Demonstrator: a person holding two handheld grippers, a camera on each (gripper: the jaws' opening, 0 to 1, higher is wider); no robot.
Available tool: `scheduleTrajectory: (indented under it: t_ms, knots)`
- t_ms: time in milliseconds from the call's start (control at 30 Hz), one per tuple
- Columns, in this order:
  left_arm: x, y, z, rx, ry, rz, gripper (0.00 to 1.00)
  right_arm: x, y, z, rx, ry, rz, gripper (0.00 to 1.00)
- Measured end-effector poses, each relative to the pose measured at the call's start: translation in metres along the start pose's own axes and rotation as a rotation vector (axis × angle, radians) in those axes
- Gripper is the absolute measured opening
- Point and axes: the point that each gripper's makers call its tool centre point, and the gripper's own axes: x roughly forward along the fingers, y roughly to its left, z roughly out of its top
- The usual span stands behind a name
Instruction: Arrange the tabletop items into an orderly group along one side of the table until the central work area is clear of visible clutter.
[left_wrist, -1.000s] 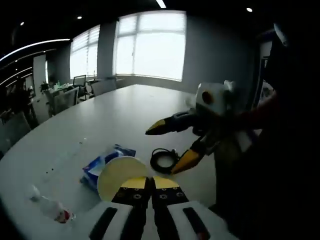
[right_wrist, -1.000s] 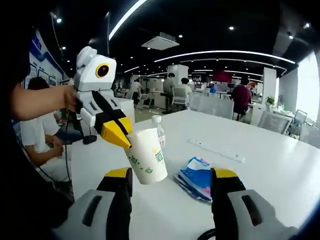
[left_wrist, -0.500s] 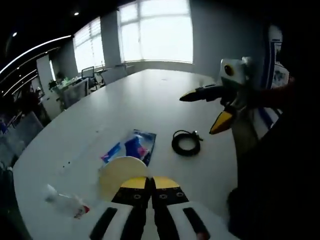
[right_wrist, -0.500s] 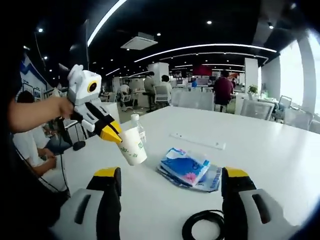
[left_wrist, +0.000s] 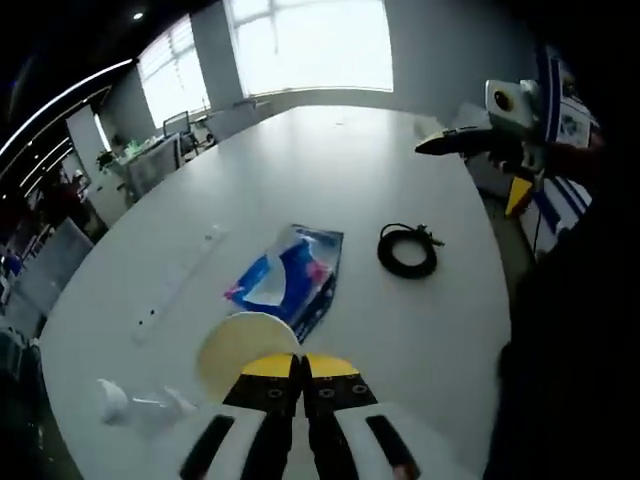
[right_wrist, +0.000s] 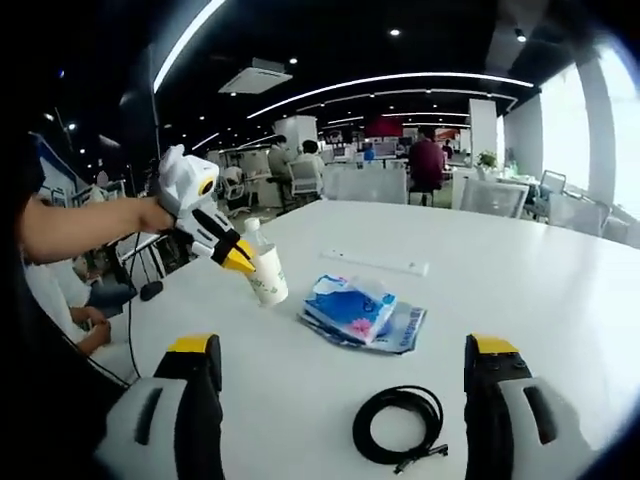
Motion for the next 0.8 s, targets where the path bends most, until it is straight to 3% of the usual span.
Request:
scheduleTrajectory:
  t_ms: [400,800]
  knots:
    - [0.031,0.035,-0.017,-0.019,0.064,0.007,0.00,-0.012,-0.009,-0.009,0.016,0.033,-0.037,1.00]
    - [0.053,0.045,-0.030,-0.017,0.140,0.010,0.00,-0.015,-0.014,-0.015,0.029,0.038,-0.066,1.00]
